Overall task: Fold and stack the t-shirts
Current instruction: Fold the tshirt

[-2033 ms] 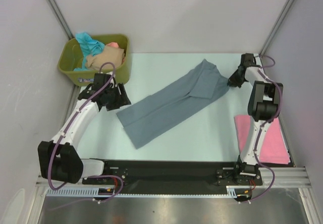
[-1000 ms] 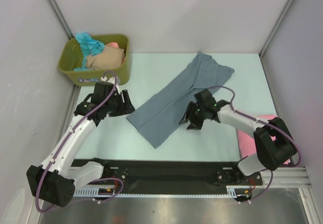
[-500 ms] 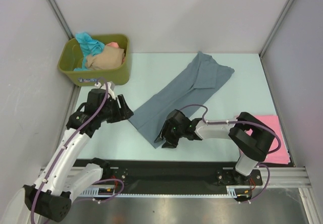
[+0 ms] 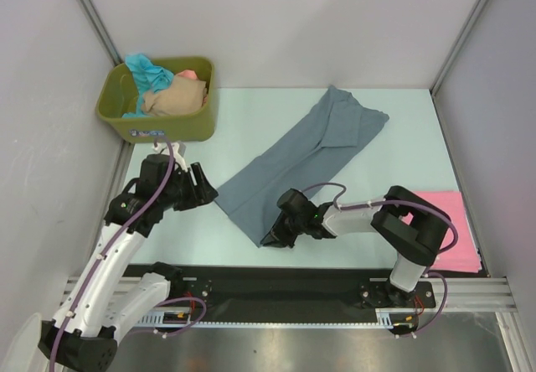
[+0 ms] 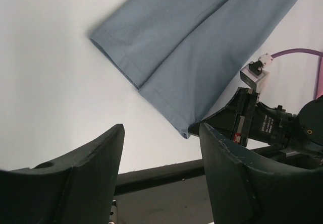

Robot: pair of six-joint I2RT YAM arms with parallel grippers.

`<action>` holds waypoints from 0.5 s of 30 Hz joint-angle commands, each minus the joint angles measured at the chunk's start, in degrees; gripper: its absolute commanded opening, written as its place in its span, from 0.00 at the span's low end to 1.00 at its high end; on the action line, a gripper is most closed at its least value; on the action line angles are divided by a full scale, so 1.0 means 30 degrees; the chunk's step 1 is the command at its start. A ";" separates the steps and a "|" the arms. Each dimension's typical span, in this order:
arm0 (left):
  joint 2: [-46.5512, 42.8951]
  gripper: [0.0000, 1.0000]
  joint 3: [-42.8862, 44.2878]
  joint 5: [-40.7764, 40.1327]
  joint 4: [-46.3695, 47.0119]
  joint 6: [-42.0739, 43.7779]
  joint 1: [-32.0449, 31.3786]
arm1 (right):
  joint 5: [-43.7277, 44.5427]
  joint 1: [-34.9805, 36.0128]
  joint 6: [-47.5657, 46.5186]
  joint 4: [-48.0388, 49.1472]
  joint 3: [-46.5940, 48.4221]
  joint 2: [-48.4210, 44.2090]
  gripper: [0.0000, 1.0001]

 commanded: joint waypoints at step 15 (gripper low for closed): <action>0.3077 0.68 -0.1185 0.2148 0.3014 0.0771 -0.0778 | 0.2702 -0.0511 -0.8014 -1.1048 -0.6001 -1.0802 0.11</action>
